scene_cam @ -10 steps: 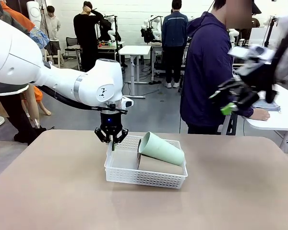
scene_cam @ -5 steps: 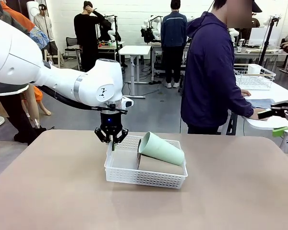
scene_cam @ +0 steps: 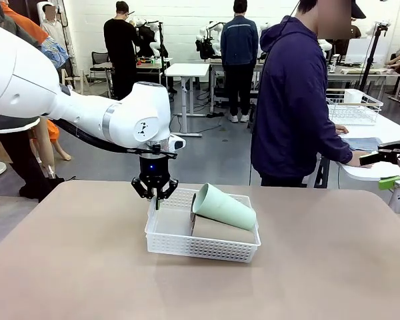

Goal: Clean and organize the cups into the basket.
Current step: Pick up the Reusable plastic cup from the right side of the table and stack it inside the Organizing basket in the center of the table, then move the Organizing basket back to the left side of the table.

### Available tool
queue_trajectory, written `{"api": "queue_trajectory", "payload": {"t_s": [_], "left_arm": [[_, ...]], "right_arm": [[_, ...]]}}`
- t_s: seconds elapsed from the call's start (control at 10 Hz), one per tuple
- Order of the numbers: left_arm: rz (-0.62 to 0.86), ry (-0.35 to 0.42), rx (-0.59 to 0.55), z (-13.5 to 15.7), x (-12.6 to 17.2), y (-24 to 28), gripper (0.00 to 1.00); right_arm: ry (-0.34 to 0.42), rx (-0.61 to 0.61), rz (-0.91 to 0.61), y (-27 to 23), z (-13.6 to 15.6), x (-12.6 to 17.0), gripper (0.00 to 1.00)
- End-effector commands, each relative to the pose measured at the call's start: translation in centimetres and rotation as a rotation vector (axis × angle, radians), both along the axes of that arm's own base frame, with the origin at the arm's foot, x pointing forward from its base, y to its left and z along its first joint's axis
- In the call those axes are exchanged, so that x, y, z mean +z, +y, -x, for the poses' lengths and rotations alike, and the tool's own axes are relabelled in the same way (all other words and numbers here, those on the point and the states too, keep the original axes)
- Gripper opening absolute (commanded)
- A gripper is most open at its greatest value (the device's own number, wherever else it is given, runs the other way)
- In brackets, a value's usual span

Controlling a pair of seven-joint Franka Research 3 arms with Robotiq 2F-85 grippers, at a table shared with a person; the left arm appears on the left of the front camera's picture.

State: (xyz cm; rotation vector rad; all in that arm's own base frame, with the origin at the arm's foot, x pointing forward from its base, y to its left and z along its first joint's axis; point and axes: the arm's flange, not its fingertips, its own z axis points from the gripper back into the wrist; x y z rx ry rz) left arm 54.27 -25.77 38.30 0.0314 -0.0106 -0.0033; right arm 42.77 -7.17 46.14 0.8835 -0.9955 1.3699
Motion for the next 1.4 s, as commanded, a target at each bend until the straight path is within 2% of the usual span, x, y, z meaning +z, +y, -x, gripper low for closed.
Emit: {"api": "queue_trajectory", "payload": {"t_s": [0.0,1.2,1.3], "left_arm": [[-0.001,-0.003,-0.003,0.1,0.2,0.0,0.0],[-0.001,-0.003,-0.003,0.1,0.2,0.0,0.0],[-0.001,-0.003,-0.003,0.1,0.2,0.0,0.0]], "right_arm": [[0.004,0.01,0.014,0.0,0.3,0.1,1.0],[-0.002,0.003,0.005,0.1,0.1,0.1,1.0],[0.333,-0.16,-0.177,-4.7,-0.8,-0.3,1.0]]}}
